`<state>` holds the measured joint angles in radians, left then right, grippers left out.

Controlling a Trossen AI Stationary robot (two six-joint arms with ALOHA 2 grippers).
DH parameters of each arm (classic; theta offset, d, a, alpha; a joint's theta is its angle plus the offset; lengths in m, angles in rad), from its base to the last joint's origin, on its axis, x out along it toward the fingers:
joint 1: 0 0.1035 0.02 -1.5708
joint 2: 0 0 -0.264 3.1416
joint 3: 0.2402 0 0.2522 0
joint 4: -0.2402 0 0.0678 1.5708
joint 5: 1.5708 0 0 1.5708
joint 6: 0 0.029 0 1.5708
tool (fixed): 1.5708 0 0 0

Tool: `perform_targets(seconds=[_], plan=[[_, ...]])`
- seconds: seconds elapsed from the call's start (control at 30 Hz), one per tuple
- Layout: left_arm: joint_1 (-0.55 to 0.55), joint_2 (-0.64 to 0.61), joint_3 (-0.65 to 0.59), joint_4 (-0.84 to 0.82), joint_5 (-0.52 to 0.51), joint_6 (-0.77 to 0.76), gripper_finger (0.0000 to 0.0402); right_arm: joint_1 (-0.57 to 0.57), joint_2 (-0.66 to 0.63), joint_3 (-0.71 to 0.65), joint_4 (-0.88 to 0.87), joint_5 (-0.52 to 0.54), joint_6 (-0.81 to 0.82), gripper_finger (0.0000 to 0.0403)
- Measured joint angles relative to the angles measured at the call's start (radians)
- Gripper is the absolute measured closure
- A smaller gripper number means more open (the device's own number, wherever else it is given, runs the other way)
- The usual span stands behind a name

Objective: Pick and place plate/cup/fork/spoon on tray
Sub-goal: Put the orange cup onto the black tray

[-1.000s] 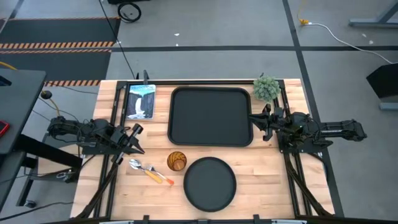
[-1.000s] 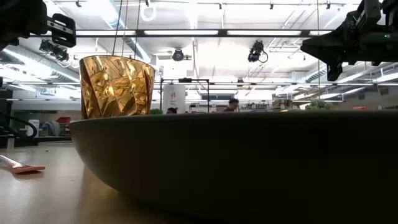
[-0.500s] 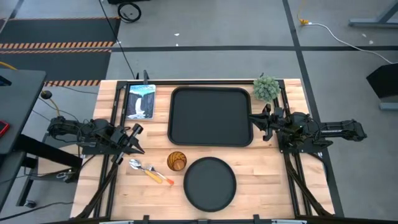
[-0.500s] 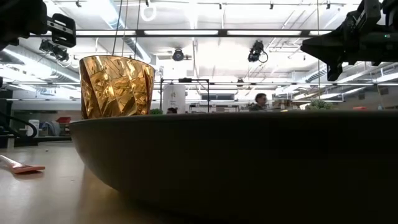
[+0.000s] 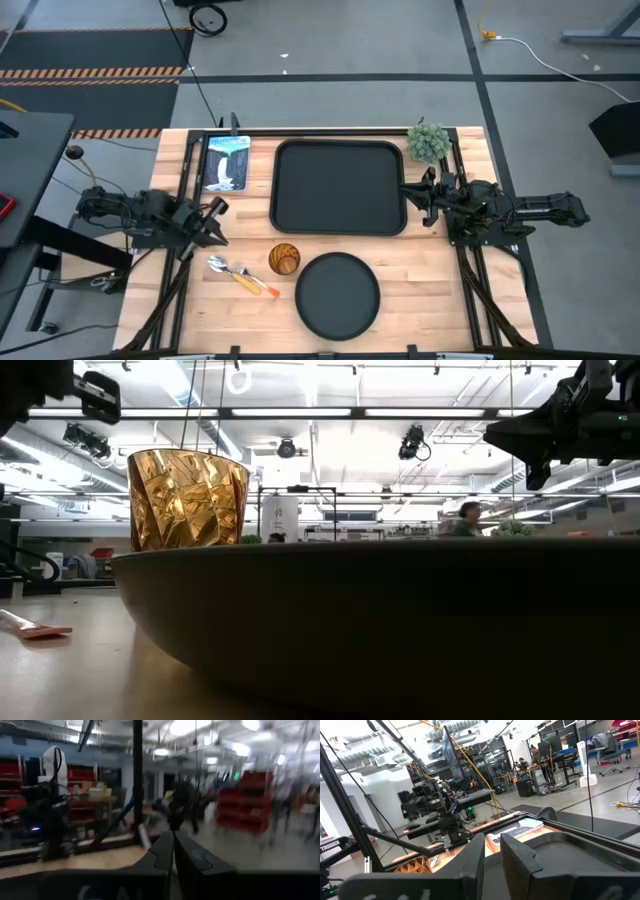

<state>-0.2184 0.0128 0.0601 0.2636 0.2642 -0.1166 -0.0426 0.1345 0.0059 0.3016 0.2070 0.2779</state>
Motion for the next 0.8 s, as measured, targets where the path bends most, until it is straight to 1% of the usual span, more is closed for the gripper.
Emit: perform_targets(seconds=[0.13,0.27,0.3,0.33,0.4,0.43,0.5,0.57,0.63,0.8], plan=[[0.001,0.000,0.000,0.093,-0.046,-0.082,0.0377,0.000,0.000,0.000,0.000,0.000,0.000,0.0334],[0.001,0.000,0.000,0.079,-0.058,-0.074,0.0377,0.000,0.000,0.000,0.000,0.000,0.000,0.0334],[0.001,0.000,0.000,0.074,-0.087,-0.081,0.0377,0.000,0.000,0.000,0.000,0.000,0.000,0.0334],[0.000,0.001,0.000,0.069,-0.140,-0.099,0.0377,0.000,0.000,0.000,0.000,0.000,0.000,0.0334],[0.001,0.013,0.000,0.043,-0.280,-0.178,0.0377,0.000,0.000,0.000,0.003,0.000,0.000,0.0334],[0.001,0.029,0.000,0.022,-0.327,-0.204,0.0377,0.000,0.000,0.000,0.003,0.000,0.000,0.0334],[0.002,0.082,0.000,0.010,-0.362,-0.211,0.0377,0.000,0.000,0.000,0.003,0.000,0.000,0.0334],[-0.001,0.148,0.000,0.015,-0.361,-0.223,0.0377,0.000,0.000,0.000,0.003,0.000,0.000,0.0334],[-0.005,0.220,0.000,0.027,-0.354,-0.268,0.0377,0.000,0.000,0.000,0.003,0.000,0.000,0.0334],[-0.006,0.397,0.000,0.110,-0.344,-0.312,0.0376,0.000,0.000,0.000,0.003,0.000,0.000,0.0334]])
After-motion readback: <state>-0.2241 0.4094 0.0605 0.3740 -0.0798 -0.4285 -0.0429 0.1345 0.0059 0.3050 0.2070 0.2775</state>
